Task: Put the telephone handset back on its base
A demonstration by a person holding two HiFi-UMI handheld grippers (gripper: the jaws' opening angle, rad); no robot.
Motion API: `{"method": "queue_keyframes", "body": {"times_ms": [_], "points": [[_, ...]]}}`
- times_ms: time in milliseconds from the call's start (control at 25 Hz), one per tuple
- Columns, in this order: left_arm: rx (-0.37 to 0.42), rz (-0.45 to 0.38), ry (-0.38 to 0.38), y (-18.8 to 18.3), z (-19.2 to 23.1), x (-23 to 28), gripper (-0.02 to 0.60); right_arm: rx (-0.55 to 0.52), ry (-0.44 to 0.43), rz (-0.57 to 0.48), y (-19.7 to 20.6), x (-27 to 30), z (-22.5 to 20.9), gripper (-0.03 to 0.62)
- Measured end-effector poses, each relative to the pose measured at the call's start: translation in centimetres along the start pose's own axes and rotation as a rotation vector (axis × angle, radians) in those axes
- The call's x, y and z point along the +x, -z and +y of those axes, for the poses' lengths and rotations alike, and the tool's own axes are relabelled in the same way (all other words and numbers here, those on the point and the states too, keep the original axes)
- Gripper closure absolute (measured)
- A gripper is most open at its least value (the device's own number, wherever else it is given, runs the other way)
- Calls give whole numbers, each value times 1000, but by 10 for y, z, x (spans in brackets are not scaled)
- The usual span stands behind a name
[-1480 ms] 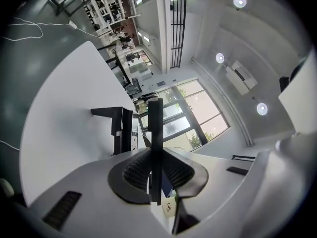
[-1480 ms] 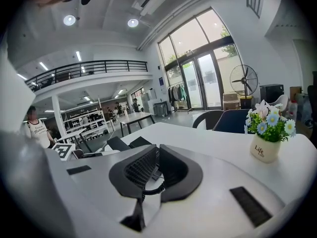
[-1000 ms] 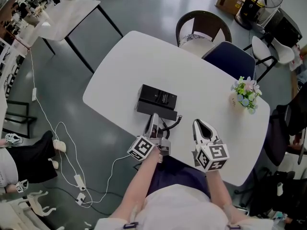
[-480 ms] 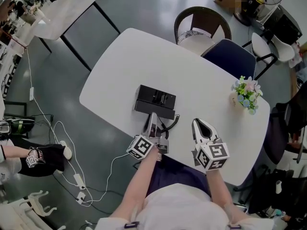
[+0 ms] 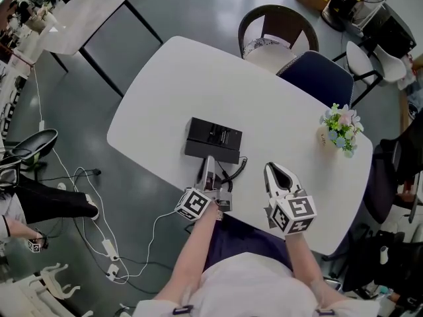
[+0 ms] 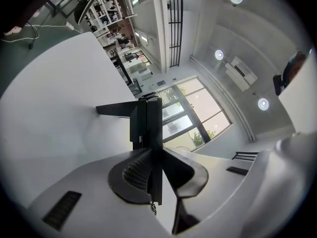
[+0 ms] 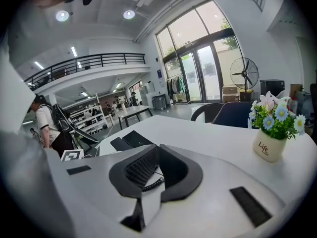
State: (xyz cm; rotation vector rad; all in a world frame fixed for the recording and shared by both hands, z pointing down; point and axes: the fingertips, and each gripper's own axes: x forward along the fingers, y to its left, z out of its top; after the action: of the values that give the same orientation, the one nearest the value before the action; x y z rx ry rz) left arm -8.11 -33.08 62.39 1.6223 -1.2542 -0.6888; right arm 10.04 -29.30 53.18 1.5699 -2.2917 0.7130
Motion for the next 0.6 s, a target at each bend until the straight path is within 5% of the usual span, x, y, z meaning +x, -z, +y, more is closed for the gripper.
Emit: {"method": "queue_keyframes", "body": {"times_ms": [600], "points": [[56, 91, -110, 3, 18, 5, 506, 1, 0, 3, -2, 1, 3, 551]]}}
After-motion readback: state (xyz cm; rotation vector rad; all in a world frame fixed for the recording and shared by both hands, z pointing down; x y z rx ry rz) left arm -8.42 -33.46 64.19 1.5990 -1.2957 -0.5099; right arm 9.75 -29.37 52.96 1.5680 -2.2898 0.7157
